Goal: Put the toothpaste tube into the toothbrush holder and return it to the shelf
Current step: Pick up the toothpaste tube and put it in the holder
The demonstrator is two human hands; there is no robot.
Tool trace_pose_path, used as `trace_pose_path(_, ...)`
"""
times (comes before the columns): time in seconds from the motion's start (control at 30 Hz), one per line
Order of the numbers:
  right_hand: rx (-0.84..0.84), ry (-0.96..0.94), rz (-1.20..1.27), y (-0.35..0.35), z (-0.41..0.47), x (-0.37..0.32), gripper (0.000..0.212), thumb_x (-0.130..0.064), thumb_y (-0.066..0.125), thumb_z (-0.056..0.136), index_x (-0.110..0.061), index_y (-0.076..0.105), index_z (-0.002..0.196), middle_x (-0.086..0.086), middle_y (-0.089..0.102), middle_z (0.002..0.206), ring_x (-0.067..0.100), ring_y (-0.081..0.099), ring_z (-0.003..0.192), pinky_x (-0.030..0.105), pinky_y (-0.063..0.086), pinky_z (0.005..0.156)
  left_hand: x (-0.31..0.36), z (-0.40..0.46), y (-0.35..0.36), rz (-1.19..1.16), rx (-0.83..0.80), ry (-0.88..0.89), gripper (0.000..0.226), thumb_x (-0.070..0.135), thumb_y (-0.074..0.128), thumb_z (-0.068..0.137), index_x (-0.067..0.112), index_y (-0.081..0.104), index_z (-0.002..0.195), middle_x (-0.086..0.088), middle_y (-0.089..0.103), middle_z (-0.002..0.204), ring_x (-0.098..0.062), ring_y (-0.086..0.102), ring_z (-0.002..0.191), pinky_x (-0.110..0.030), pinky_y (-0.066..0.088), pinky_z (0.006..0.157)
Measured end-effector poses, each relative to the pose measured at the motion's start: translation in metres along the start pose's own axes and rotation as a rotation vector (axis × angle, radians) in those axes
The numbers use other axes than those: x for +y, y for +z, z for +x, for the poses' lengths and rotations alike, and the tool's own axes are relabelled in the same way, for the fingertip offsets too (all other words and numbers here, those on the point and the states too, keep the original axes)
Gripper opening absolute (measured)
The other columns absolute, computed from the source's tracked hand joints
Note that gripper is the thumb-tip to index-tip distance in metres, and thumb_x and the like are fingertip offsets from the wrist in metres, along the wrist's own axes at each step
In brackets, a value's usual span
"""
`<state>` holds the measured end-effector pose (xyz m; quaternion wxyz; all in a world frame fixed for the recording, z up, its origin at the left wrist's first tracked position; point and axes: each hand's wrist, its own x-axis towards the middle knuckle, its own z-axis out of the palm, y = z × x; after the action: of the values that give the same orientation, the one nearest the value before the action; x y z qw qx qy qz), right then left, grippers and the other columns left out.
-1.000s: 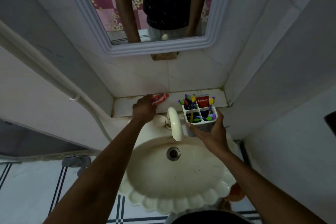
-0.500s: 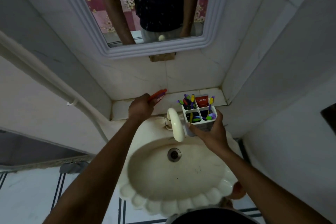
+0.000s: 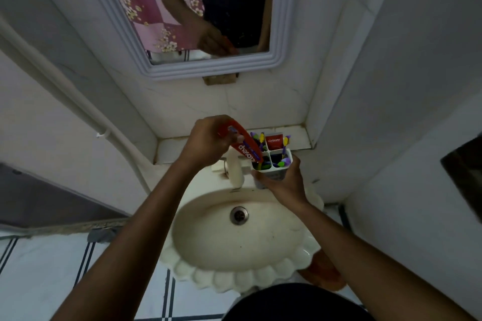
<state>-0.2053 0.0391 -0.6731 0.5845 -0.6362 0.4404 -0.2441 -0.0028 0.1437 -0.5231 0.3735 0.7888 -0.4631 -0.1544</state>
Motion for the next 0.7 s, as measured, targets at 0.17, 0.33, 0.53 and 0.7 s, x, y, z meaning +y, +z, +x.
trace_pose_path(0.17, -0.001, -0.007, -0.009, -0.001, 0.003, 0.001, 0.120, -0.049, 0.109, 0.059, -0.027, 0.040, 0.155, -0.014, 0.067, 0.136, 0.004, 0.072, 0.120, 0.032, 0.066, 0.097, 0.021, 0.000, 0.027, 0.244, -0.092, 0.116, 0.019, 0.018, 0.061, 0.103, 0.021, 0.075, 0.115, 0.004, 0.079, 0.102, -0.015, 0.072, 0.090, -0.039, 0.061, 0.078)
trace_pose_path(0.33, -0.013, -0.008, -0.022, -0.004, 0.006, 0.003, 0.118, -0.056, 0.107, 0.056, -0.034, 0.040, 0.150, -0.013, 0.066, 0.137, 0.003, 0.070, 0.118, 0.034, 0.065, 0.099, 0.023, 0.008, 0.047, 0.443, -0.086, 0.076, 0.023, 0.016, 0.063, 0.098, 0.024, 0.077, 0.114, 0.002, 0.079, 0.111, -0.020, 0.072, 0.097, -0.040, 0.061, 0.077)
trace_pose_path(0.53, -0.018, -0.015, -0.030, -0.006, 0.006, 0.002, 0.111, -0.056, 0.108, 0.057, -0.036, 0.041, 0.143, -0.011, 0.067, 0.136, 0.008, 0.072, 0.120, 0.030, 0.064, 0.097, 0.020, 0.017, 0.066, 0.551, -0.175, 0.025, 0.020, 0.023, 0.069, 0.095, 0.026, 0.082, 0.110, 0.000, 0.081, 0.106, -0.023, 0.074, 0.088, -0.037, 0.061, 0.076)
trace_pose_path(0.7, -0.026, -0.013, -0.029, -0.006, 0.005, 0.006, 0.121, -0.064, 0.106, 0.054, -0.034, 0.039, 0.150, -0.009, 0.066, 0.140, 0.010, 0.072, 0.121, 0.040, 0.066, 0.099, 0.017, 0.025, 0.073, 0.618, -0.202, 0.056, 0.019, 0.023, 0.072, 0.094, 0.024, 0.083, 0.109, 0.000, 0.081, 0.108, -0.023, 0.073, 0.094, -0.044, 0.059, 0.088)
